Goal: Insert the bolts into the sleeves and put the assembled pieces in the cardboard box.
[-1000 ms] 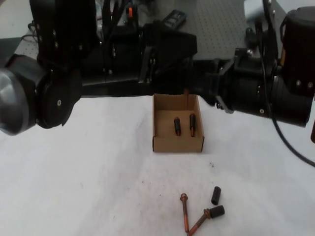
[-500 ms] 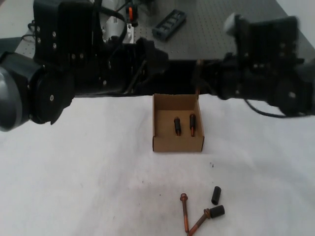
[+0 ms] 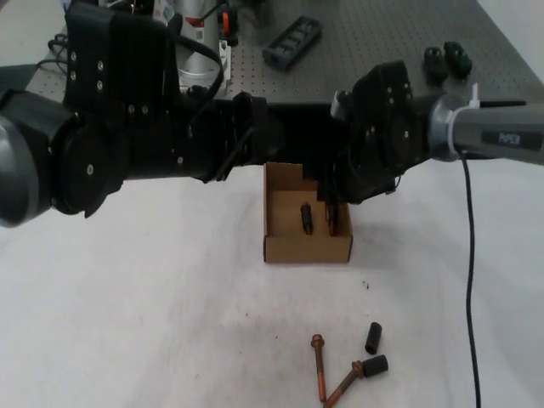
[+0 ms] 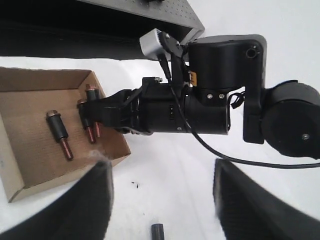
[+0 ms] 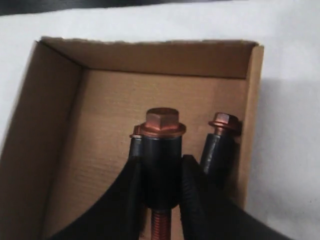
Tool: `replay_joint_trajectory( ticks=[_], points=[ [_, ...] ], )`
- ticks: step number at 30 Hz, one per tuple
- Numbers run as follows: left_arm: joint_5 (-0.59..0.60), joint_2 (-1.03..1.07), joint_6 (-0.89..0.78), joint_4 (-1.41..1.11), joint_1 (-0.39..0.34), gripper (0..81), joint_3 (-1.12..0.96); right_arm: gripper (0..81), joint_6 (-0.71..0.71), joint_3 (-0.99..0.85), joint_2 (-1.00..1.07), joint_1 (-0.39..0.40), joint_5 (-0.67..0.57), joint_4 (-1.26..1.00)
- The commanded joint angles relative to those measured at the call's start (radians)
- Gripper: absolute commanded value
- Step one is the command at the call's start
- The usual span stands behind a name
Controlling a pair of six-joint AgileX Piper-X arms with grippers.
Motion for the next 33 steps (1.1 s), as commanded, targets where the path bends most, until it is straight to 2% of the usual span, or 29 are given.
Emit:
replay_joint_trajectory(
  ticks=[1,3,5,7,10,11,16,19,23,29,33],
  points=[
    [-0.016,-0.009,0.009,0.003,0.002,42.9,-0.005,5.0,-0.036,-0.037,0.032,0.015,0.006,0.068],
    [-0.028,-0.009,0.009,0.002,0.002,42.9,-0.005,4.6,-0.044,-0.037,0.039,0.022,0.006,0.068],
    [-0.032,-0.009,0.009,0.002,0.002,42.9,-0.005,0.1,-0.044,-0.037,0.041,0.027,0.006,0.068],
    [-0.032,-0.009,0.009,0.004,0.002,42.9,-0.005,8.3,-0.044,-0.037,0.044,0.026,0.006,0.068],
    [-0.032,-0.009,0.009,0.004,0.002,42.9,-0.005,26.7,-0.044,-0.037,0.043,0.026,0.006,0.061],
    [-0.032,-0.009,0.009,0.004,0.002,42.9,-0.005,29.8,-0.044,-0.037,0.043,0.026,0.009,0.060],
    [-0.032,-0.009,0.009,0.004,0.002,42.9,-0.005,29.1,-0.038,-0.037,0.006,0.018,-0.026,0.056],
    [-0.032,-0.009,0.009,0.004,0.002,42.9,-0.005,29.1,-0.040,-0.033,-0.085,0.018,-0.036,0.036],
    [-0.036,-0.009,0.005,0.003,0.009,42.9,-0.005,29.1,-0.047,-0.004,-0.252,0.018,0.024,0.127],
    [-0.035,-0.009,0.004,0.003,0.026,42.9,-0.005,29.1,-0.061,0.193,-0.418,0.029,0.065,0.354],
    [-0.039,-0.009,0.004,0.003,0.030,42.9,-0.005,29.1,0.020,0.344,-0.448,0.046,0.061,0.380]
  ],
)
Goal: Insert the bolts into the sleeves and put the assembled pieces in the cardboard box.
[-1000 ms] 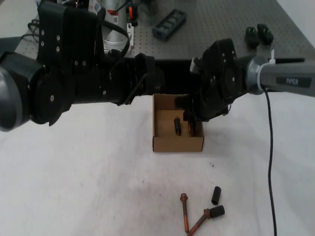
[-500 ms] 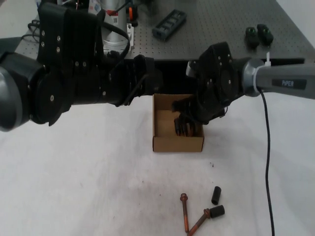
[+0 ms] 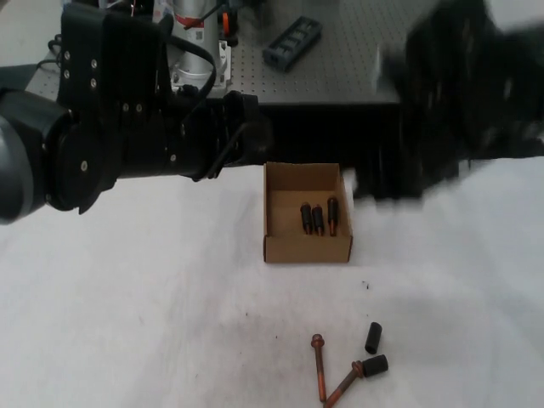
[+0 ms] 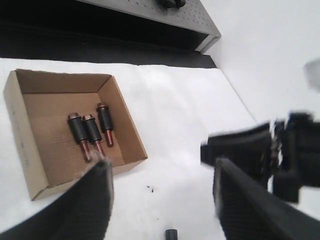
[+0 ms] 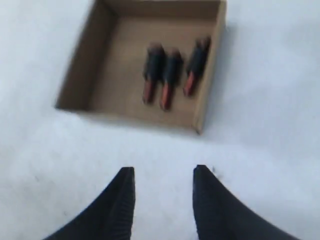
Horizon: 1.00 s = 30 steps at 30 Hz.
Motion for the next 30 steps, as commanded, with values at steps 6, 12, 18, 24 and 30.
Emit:
replay_joint_trajectory(
  ticks=[6,12,18,24,30],
  points=[
    [-0.007,-0.009,0.004,-0.011,0.003,42.9,-0.005,29.1,0.103,0.225,0.010,0.052,0.007,0.021],
    [-0.007,-0.009,0.004,-0.011,0.003,42.9,-0.005,29.1,0.138,0.246,0.070,0.063,0.029,0.009],
    [-0.006,-0.009,0.008,-0.011,0.002,42.9,-0.005,29.1,0.150,0.246,0.108,0.063,0.032,-0.022],
    [-0.006,-0.009,0.008,0.013,0.002,42.9,-0.005,29.1,0.154,0.246,0.136,0.063,0.046,-0.025],
    [-0.006,-0.009,0.090,0.106,0.002,42.9,-0.005,10.6,0.149,0.246,0.141,0.063,0.044,-0.023]
  ],
)
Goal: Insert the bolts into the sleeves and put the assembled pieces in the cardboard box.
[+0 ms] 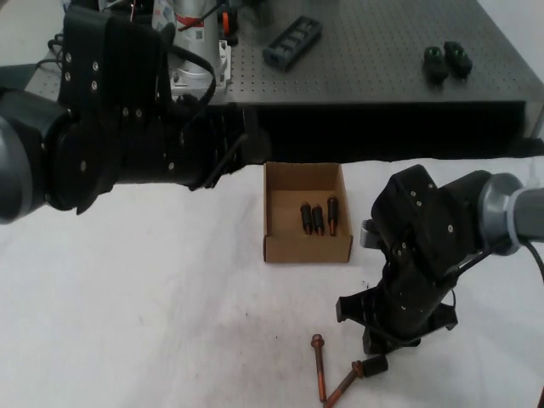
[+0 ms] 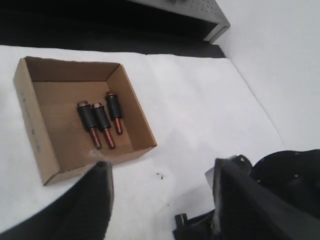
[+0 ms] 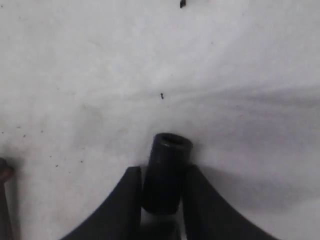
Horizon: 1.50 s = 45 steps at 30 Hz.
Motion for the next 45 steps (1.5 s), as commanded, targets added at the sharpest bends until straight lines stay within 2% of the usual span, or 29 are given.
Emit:
replay_joint_trajectory(
  ticks=[1,2,3,8,13,19,25,30,35,45],
  points=[
    [-0.005,-0.009,0.027,0.012,0.002,42.9,-0.005,5.3,-0.013,-0.001,0.001,0.001,-0.005,-0.007],
    [-0.005,-0.009,0.039,0.027,-0.002,42.9,-0.005,0.8,-0.021,-0.001,-0.002,0.001,-0.005,-0.010],
    [-0.005,-0.009,0.049,0.039,-0.007,42.9,-0.005,5.1,-0.021,-0.001,-0.003,0.001,-0.005,-0.015],
    [-0.031,0.034,0.085,0.106,-0.062,42.9,-0.007,5.2,-0.089,-0.001,-0.064,-0.037,0.004,-0.015],
    [-0.054,0.115,0.135,0.184,-0.174,42.9,-0.040,5.2,-0.154,0.002,-0.209,-0.115,0.060,0.034],
    [-0.134,0.275,0.305,0.414,-0.318,42.4,-0.208,5.2,-0.205,0.002,-0.378,-0.254,0.061,0.105],
    [-0.163,0.473,0.419,0.558,-0.422,35.7,-0.415,5.2,-0.247,0.002,-0.473,-0.340,0.045,0.154],
    [-0.234,0.588,0.481,0.656,-0.466,35.7,-0.534,5.2,-0.267,0.002,-0.487,-0.386,0.023,0.171],
    [-0.276,0.635,0.480,0.647,-0.481,35.7,-0.555,5.2,-0.291,0.002,-0.487,-0.408,-0.005,0.168],
    [-0.282,0.684,0.477,0.680,-0.482,35.4,-0.555,5.2,-0.309,0.002,-0.489,-0.413,-0.028,0.150]
  ],
)
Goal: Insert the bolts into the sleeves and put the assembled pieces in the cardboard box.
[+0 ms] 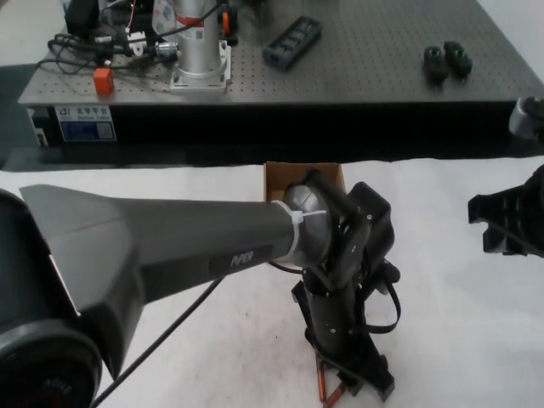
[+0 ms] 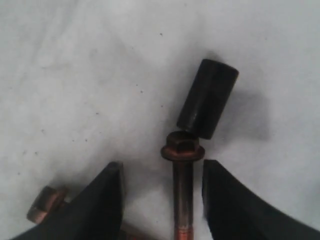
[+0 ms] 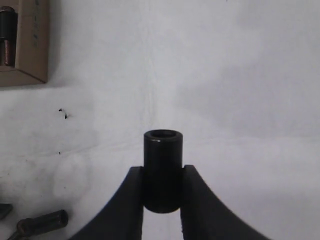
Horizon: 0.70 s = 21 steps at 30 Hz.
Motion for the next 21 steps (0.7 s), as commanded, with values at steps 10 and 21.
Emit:
replay_joint_trajectory(
  ticks=[10,21],
  points=[
    [0.089,0.020,0.006,0.016,-0.006,0.6,-0.008,5.2,-0.009,-0.004,-0.036,-0.006,-0.029,-0.020],
    [0.051,-0.227,-0.142,-0.038,0.111,0.6,-0.069,5.2,-0.075,-0.004,-0.119,-0.006,-0.261,-0.057]
  ],
)
